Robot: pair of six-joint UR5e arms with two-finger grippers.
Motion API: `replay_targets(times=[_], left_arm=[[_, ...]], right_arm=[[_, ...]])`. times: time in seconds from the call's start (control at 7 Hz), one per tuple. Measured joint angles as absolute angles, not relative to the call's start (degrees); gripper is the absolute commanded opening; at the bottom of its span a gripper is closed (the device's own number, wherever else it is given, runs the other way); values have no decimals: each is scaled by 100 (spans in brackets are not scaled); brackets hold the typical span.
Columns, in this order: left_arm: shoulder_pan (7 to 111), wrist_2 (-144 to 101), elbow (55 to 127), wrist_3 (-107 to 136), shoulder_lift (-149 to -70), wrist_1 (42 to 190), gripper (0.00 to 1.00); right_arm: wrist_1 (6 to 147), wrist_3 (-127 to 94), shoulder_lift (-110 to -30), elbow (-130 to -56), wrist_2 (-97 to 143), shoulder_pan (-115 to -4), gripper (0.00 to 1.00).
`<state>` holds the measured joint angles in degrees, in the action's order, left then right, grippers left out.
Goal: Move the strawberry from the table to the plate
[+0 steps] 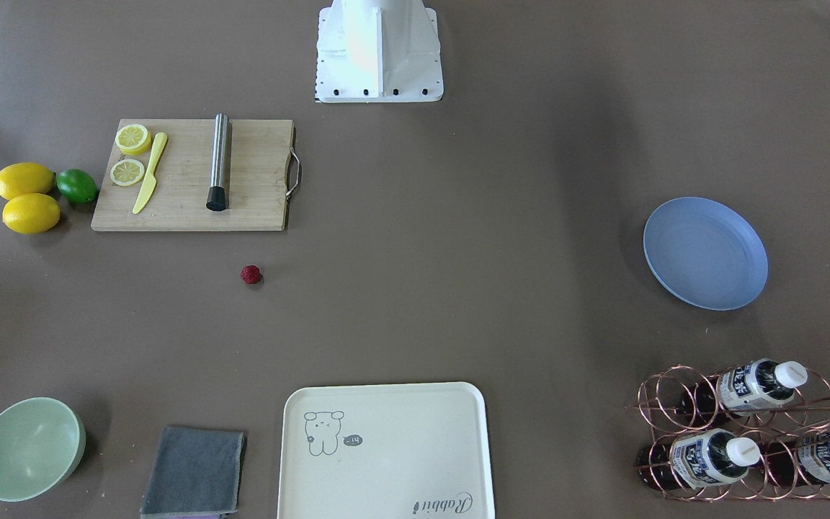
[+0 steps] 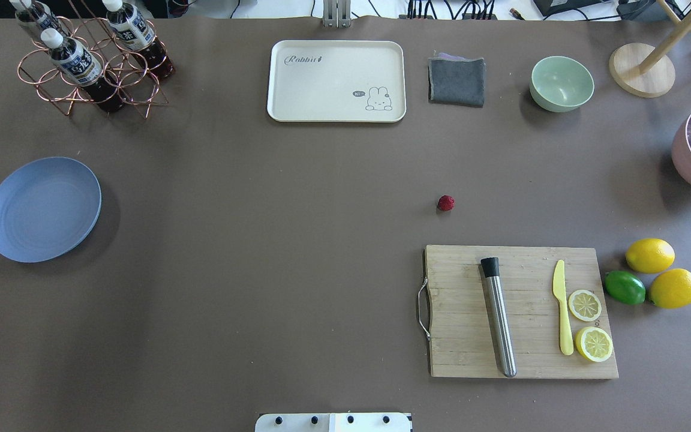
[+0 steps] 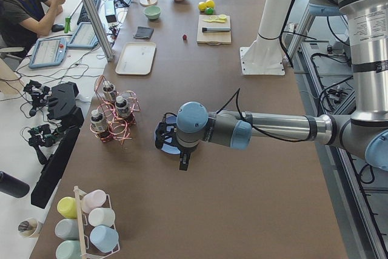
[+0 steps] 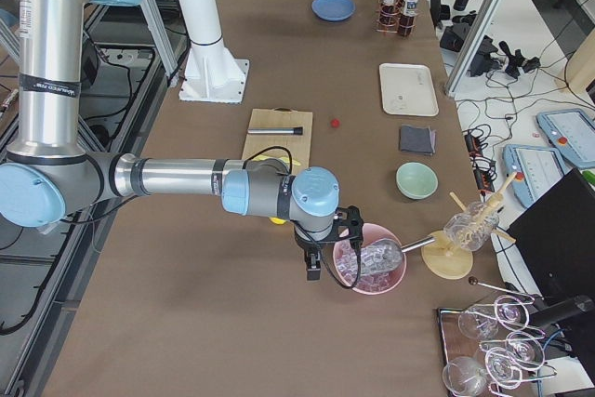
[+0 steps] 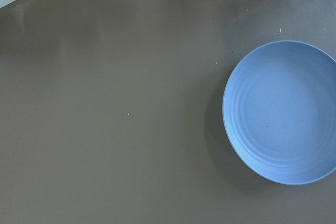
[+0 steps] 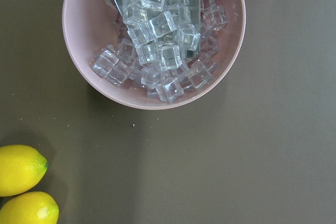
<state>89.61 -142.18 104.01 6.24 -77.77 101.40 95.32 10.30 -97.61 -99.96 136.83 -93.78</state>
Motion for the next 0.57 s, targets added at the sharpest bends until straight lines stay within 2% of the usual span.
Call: replay_targets(times=[0.57], left_arm=[[8020, -13725, 9786, 1308, -8234, 10818, 98]], right_arm=[[9537, 1000, -9759, -9989, 14038, -9349, 100]])
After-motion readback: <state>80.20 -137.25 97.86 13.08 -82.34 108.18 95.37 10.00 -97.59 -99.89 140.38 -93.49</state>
